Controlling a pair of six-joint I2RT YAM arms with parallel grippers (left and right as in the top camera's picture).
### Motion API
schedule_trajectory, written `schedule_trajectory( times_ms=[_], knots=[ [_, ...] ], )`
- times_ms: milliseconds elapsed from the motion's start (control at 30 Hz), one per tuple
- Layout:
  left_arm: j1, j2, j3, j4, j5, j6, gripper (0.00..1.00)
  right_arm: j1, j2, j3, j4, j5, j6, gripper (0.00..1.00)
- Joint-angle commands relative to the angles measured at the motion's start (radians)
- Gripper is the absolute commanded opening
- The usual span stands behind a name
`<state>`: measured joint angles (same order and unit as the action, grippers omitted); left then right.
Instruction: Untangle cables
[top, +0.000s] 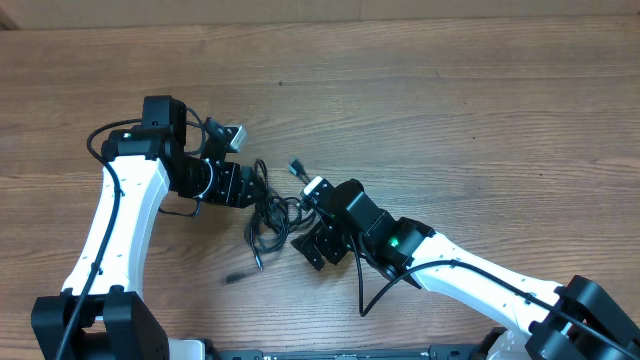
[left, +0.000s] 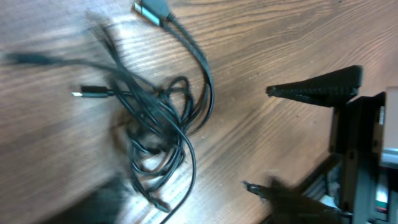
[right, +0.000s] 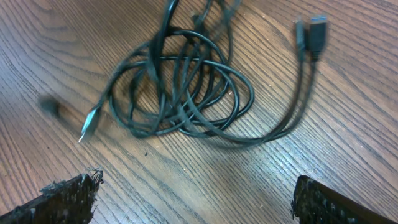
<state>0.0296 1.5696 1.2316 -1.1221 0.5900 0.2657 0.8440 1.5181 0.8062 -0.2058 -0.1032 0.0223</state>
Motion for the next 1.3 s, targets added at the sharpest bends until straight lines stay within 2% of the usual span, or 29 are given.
schedule_trajectory(
  times_ms=[0, 367, 500, 533, 600, 933, 1267],
  knots=[
    [-0.006, 0.007, 0.014, 0.008, -0.023, 0.045, 1.0, -0.004, 0.004, 0.013, 0.003, 0.006, -0.005, 1.0],
    [-0.006, 0.007, 0.014, -0.036, -0.026, 0.011, 1.0, -0.004, 0.004, 0.013, -0.009, 0.005, -0.005, 1.0],
    [-0.007, 0.007, 0.012, -0.044, -0.117, -0.114, 1.0, -0.004, 0.004, 0.013, -0.009, 0.005, -0.005, 1.0],
    [-0.007, 0.007, 0.005, -0.041, -0.171, -0.181, 1.0, -0.004, 0.004, 0.013, -0.009, 0.005, -0.005, 1.0],
    [-0.009, 0.007, -0.011, -0.03, -0.199, -0.224, 1.0, -0.004, 0.004, 0.013, -0.009, 0.005, -0.005, 1.0],
    [-0.02, 0.007, -0.192, 0.18, -0.208, -0.425, 1.0, -0.004, 0.004, 0.013, -0.008, 0.005, -0.001, 1.0],
    [-0.025, 0.007, -0.266, 0.28, -0.209, -0.447, 1.0, -0.004, 0.004, 0.013, -0.006, 0.005, 0.003, 1.0]
  ],
)
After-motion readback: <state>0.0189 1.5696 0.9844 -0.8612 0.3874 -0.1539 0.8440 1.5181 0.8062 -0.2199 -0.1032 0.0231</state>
